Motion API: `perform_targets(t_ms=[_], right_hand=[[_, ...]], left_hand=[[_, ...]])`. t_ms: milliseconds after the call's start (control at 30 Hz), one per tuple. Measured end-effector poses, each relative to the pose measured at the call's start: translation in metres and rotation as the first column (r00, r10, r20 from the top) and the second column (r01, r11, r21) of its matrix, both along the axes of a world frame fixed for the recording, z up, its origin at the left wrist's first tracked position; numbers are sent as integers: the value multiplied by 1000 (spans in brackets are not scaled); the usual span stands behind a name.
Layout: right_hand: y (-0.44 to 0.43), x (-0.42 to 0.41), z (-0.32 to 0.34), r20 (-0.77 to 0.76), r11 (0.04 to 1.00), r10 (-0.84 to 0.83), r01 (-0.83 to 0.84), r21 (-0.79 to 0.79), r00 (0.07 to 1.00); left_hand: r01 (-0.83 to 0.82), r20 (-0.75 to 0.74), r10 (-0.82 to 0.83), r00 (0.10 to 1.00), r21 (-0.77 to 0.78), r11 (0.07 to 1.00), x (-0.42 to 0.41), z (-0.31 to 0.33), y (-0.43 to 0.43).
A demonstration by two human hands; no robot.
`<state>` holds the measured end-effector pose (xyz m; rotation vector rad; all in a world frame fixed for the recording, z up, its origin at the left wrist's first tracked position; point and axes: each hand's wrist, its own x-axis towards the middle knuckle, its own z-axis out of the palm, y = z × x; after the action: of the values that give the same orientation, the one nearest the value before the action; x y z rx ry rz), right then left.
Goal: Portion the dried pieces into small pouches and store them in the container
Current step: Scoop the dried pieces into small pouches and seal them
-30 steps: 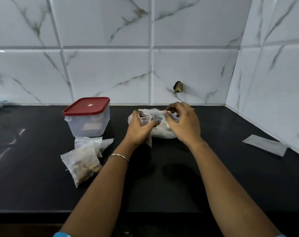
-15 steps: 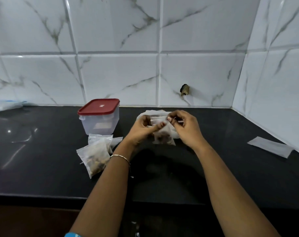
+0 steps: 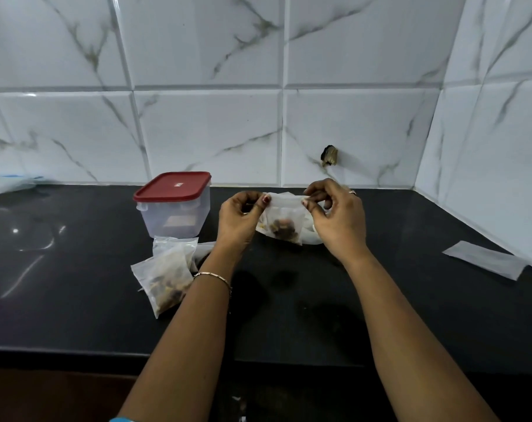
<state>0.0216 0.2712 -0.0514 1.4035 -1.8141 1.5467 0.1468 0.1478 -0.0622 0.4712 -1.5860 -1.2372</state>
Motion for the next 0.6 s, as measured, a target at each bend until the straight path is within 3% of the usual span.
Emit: perform_targets(t_ms=[133, 233, 433, 600], right_hand=[[-2, -2, 2, 227, 990, 138, -129, -53, 964], [-6, -8, -3, 328, 985, 139, -164, 49, 934], [-8, -10, -3, 390, 993, 105, -118, 9, 915], [-7, -8, -1, 310, 993, 89, -108, 45, 947]], left_hand=[[9, 5, -9, 1000, -9, 1000, -2, 1, 1], [18, -6, -18, 1000, -11, 1000, -3, 1, 4], [65, -20, -64, 998, 32, 997, -2, 1, 8], [171, -3, -171, 985, 48, 984, -1, -1, 7]])
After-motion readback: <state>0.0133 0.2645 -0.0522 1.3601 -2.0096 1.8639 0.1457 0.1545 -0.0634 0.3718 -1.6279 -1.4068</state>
